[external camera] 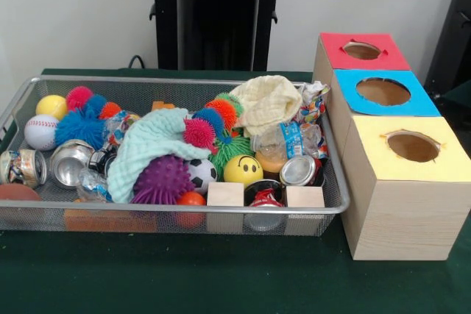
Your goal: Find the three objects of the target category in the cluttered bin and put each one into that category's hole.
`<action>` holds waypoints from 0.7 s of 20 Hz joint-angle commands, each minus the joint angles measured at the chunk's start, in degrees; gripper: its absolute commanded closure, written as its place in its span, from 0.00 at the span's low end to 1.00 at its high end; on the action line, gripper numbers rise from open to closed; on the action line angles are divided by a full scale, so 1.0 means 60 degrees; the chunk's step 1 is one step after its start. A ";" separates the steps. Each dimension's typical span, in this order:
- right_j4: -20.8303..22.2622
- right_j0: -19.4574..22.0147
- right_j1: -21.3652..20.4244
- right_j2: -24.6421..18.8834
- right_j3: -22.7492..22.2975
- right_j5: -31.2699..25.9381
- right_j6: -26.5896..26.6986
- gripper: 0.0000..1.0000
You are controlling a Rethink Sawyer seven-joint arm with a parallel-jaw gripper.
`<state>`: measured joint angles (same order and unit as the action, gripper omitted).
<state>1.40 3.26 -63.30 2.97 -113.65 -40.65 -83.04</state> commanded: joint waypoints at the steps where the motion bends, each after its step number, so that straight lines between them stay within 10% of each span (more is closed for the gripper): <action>1: -0.0616 -0.0193 0.0289 0.0196 -0.1499 0.0965 -0.2878 1.00; 14: -0.1021 -0.1371 0.1465 0.0712 -0.1089 0.2341 -0.4081 1.00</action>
<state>-2.34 -3.63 -60.03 6.13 -119.36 -31.32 -89.48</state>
